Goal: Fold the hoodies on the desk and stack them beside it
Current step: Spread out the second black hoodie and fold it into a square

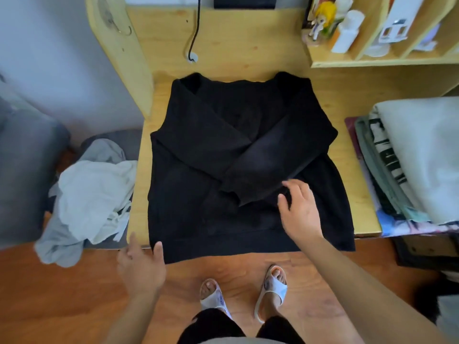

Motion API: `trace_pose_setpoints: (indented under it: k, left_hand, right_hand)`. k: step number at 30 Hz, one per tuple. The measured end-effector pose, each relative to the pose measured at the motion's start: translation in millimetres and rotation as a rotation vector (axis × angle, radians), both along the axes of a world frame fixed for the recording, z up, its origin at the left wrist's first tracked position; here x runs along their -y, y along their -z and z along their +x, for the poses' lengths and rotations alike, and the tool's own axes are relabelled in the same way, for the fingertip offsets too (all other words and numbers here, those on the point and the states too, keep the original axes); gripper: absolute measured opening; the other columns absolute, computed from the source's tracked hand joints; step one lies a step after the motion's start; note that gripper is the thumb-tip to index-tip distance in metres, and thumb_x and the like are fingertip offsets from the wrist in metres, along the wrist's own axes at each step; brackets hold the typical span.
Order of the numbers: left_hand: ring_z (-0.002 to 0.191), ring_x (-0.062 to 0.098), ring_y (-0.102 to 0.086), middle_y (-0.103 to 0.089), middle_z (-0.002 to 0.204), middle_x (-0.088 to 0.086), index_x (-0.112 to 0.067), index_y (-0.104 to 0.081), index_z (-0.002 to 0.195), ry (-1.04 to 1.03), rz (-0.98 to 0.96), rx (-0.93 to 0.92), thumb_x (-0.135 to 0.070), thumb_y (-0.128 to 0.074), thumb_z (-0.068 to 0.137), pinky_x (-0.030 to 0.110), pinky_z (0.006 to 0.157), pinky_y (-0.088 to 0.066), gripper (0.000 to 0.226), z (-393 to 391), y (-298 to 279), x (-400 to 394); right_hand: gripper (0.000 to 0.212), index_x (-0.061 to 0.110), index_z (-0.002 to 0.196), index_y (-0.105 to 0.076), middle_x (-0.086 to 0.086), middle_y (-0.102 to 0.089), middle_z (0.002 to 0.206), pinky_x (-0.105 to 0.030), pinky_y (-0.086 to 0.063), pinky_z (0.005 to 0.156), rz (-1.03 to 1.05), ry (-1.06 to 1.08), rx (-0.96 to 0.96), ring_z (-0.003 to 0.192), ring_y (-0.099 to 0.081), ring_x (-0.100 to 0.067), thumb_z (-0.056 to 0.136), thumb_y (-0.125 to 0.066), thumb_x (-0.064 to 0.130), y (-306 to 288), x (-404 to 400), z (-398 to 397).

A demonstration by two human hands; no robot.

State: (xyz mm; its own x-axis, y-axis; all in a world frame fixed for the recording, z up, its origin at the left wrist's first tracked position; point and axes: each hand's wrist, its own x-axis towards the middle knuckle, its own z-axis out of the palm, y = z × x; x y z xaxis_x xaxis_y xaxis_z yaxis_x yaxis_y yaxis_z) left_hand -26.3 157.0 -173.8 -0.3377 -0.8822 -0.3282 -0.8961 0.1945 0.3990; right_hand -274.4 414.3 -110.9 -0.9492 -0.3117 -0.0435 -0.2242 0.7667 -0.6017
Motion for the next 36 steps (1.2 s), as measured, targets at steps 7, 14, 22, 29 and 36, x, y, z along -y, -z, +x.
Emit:
trace_pose_setpoints:
  k: [7, 14, 22, 29, 36]
  left_hand:
    - [0.111, 0.030, -0.070, -0.072, 0.124, 0.007, -0.026, -0.064, 0.120, -0.661, 0.959, -0.561, -0.059, -0.077, 0.082, 0.048, 0.105, -0.050, 0.052, -2, -7, -18]
    - [0.105, 0.036, -0.069, -0.065, 0.119, 0.011, -0.009, -0.053, 0.131, -0.628, 0.829, -0.645, -0.008, -0.057, 0.103, 0.054, 0.099, -0.054, 0.029, -27, -42, -11]
    - [0.097, 0.023, -0.073, -0.074, 0.119, 0.006, -0.018, -0.061, 0.128, -0.941, 0.573, -0.919, -0.029, -0.067, 0.095, 0.041, 0.080, -0.062, 0.035, -24, -25, 72]
    - [0.128, 0.037, -0.057, -0.053, 0.147, 0.011, -0.024, -0.030, 0.154, -0.702, 0.466, -0.621, -0.029, -0.070, 0.095, 0.048, 0.103, -0.049, 0.072, -25, -29, 26]
    - [0.149, 0.042, -0.022, -0.021, 0.165, 0.019, -0.032, -0.026, 0.160, 0.204, -0.205, 0.004, -0.046, -0.047, 0.103, 0.054, 0.121, -0.024, 0.063, -56, -34, -24]
  right_hand:
    - [0.072, 0.003, 0.125, -0.059, -0.021, -0.059, 0.123, -0.052, -0.045, 0.103, -0.105, 0.884, 0.414, 0.119, -0.052, -0.040, 0.081, -0.067, 0.059, 34, -117, 36]
    - [0.054, -0.005, 0.123, -0.057, -0.022, -0.062, 0.104, -0.046, -0.050, 0.087, 0.099, 0.704, 0.596, 0.100, -0.060, -0.042, 0.094, -0.068, 0.040, 17, -132, -21]
    - [0.027, 0.007, 0.118, -0.062, -0.015, -0.075, 0.098, -0.034, -0.061, 0.066, 0.176, 0.158, 1.306, 0.073, -0.074, -0.022, 0.102, -0.056, 0.029, -11, -97, 97]
    - [0.018, 0.025, 0.111, -0.064, -0.002, -0.067, 0.112, -0.039, -0.052, 0.095, 0.181, -0.161, 0.202, 0.106, -0.062, -0.023, 0.098, -0.054, 0.030, -21, -12, -29]
    - [0.080, 0.036, 0.161, 0.004, -0.003, 0.008, 0.169, -0.056, -0.002, 0.124, 0.751, -0.720, -0.132, 0.155, 0.009, -0.033, 0.095, -0.019, 0.075, 34, 71, -136]
